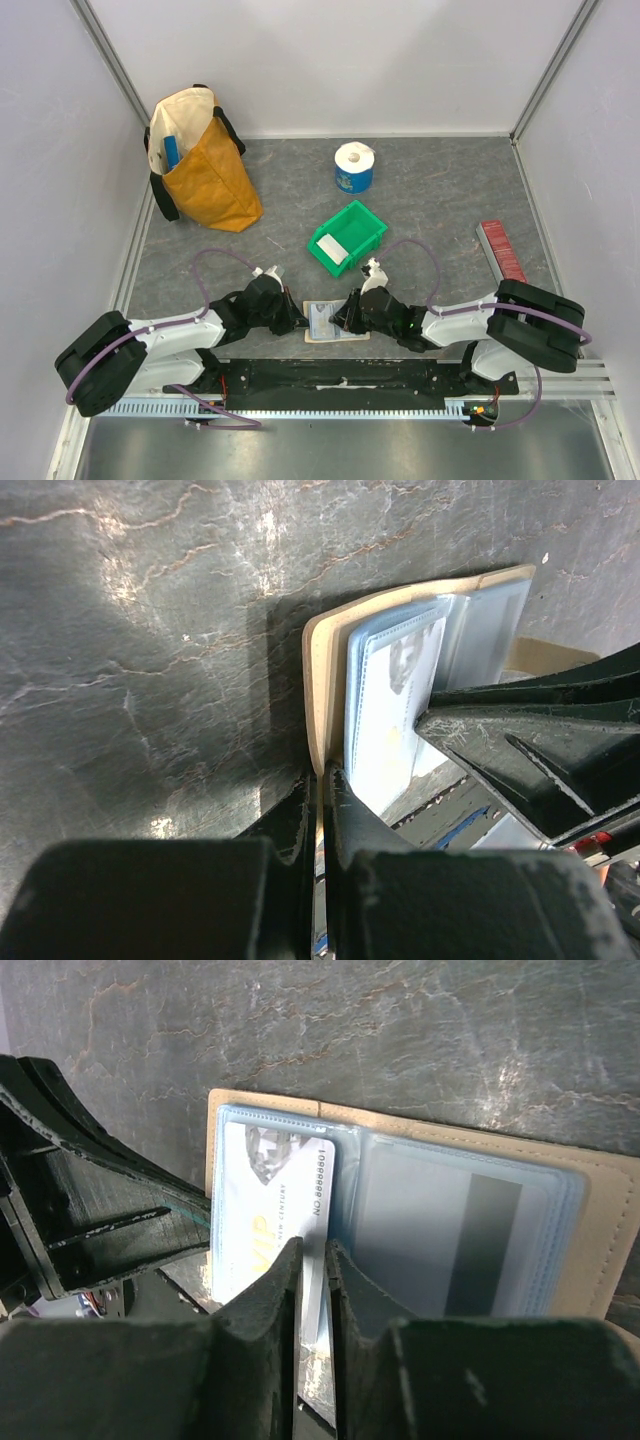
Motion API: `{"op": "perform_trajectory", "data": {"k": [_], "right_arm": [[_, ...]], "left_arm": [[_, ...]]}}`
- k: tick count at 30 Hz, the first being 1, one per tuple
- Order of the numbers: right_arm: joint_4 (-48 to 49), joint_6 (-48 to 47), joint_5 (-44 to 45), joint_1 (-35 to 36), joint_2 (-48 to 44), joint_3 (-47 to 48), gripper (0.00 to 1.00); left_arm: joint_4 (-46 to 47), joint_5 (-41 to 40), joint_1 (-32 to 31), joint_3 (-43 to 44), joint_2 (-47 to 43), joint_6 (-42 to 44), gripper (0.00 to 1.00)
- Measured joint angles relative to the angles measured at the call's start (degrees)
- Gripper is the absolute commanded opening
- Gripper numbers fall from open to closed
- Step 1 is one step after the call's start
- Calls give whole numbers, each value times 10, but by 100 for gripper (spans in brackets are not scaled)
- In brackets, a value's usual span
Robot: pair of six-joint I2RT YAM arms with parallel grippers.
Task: Put the credit cards into the card holder
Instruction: Insert the credit card into the card holder, then pick up the credit card from the storage box.
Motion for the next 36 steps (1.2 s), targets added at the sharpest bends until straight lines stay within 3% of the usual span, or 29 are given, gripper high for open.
{"op": "perform_trajectory", "data": {"k": [8, 14, 17, 22, 27, 36], "right_arm": [[-65, -25, 18, 2, -76, 5, 54], [-157, -87, 68, 1, -157, 54, 84], [-186, -144, 93, -3, -190, 82, 91], [-234, -269, 111, -25, -195, 159, 98], [-298, -369, 78, -80, -123, 299, 98], [-405, -400, -61, -196, 54, 452, 96]], "left_arm": [[1, 0, 0, 0, 0, 0, 2], [0, 0, 0, 0, 0, 0, 2], [0, 0, 0, 0, 0, 0, 2], [0, 0, 0, 0, 0, 0, 2], [0, -1, 0, 0, -1, 0, 2], [-15, -4, 0, 0, -12, 0, 2]]}}
